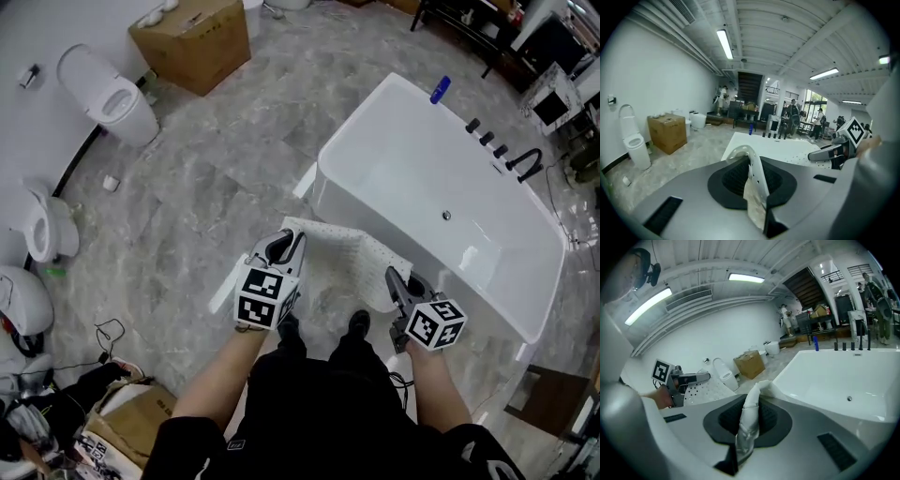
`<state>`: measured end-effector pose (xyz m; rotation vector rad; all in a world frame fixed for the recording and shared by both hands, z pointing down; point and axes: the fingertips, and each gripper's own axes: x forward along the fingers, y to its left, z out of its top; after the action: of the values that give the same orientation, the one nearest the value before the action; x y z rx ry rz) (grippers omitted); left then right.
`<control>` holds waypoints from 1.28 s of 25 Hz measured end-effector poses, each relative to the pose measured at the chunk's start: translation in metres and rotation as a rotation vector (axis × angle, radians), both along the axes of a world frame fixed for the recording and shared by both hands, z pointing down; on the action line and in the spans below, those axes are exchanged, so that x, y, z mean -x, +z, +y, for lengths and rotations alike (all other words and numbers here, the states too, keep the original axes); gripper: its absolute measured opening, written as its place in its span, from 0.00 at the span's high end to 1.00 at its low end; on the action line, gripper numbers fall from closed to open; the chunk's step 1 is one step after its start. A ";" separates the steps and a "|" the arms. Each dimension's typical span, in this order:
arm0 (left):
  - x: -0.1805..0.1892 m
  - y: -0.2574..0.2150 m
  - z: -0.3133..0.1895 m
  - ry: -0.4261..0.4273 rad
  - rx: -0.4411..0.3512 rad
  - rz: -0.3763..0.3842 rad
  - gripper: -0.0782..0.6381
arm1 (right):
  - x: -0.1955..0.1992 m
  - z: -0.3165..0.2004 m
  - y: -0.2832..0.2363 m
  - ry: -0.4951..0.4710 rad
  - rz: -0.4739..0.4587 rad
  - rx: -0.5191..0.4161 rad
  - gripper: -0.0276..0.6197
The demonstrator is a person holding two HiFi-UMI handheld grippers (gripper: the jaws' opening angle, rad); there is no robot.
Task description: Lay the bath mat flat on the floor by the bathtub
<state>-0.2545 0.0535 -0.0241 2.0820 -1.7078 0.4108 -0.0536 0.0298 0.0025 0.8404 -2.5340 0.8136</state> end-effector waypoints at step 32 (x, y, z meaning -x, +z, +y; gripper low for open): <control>-0.135 0.194 -0.017 0.174 0.334 0.067 0.85 | -0.117 0.037 0.187 0.115 0.129 0.190 0.91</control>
<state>-0.1199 0.0365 0.1697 1.9764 -1.3208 0.6250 0.0638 0.0668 0.1892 0.9489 -2.2722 0.9846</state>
